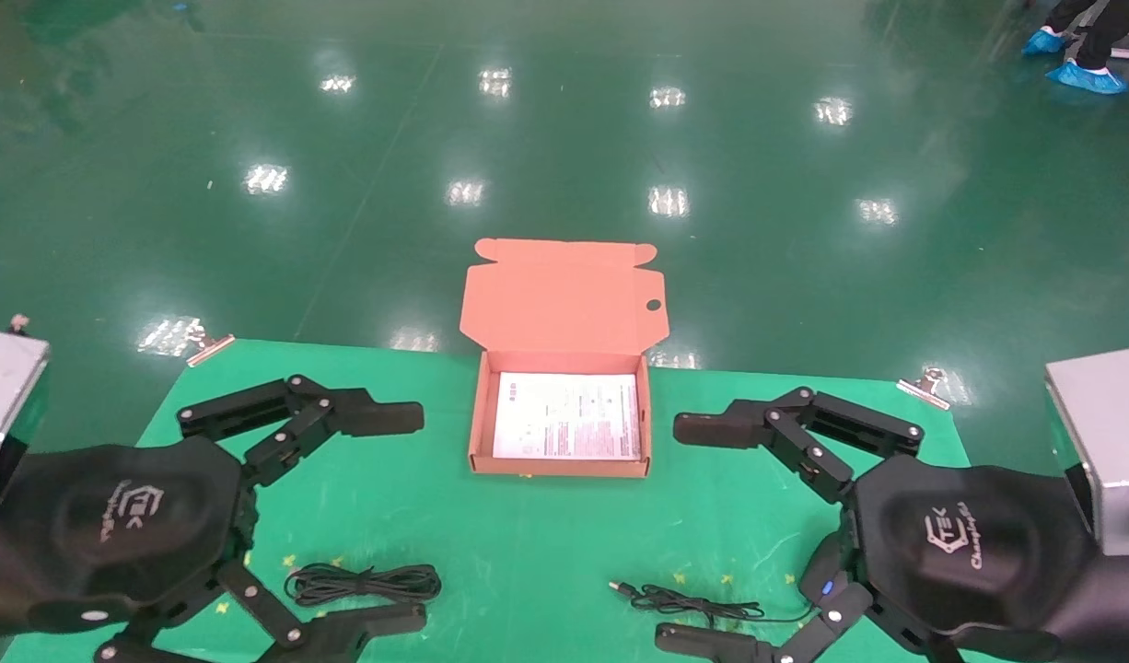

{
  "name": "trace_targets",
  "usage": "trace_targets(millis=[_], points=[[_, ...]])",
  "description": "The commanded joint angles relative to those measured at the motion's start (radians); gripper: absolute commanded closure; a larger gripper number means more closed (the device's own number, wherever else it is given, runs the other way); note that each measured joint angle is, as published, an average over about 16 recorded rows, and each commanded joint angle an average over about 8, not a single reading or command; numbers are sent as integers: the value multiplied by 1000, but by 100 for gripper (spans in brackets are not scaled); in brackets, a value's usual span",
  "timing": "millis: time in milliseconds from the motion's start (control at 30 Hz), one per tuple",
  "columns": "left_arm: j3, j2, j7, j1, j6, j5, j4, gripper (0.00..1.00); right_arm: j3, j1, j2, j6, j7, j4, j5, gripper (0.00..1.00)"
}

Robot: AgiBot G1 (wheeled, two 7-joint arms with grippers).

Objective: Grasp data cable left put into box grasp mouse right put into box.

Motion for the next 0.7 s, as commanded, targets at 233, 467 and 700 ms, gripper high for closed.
trace_targets(millis=[233, 467, 700], points=[[0, 0, 0, 0, 0, 0, 0, 0, 0, 0, 0, 0, 0, 0, 0, 0], [4, 2, -1, -2, -4, 5, 2, 0, 0, 0, 0, 0, 0, 0, 0, 0], [23, -7, -13, -7, 2, 46, 1, 0, -4, 9, 6, 1, -7, 3, -22, 0]])
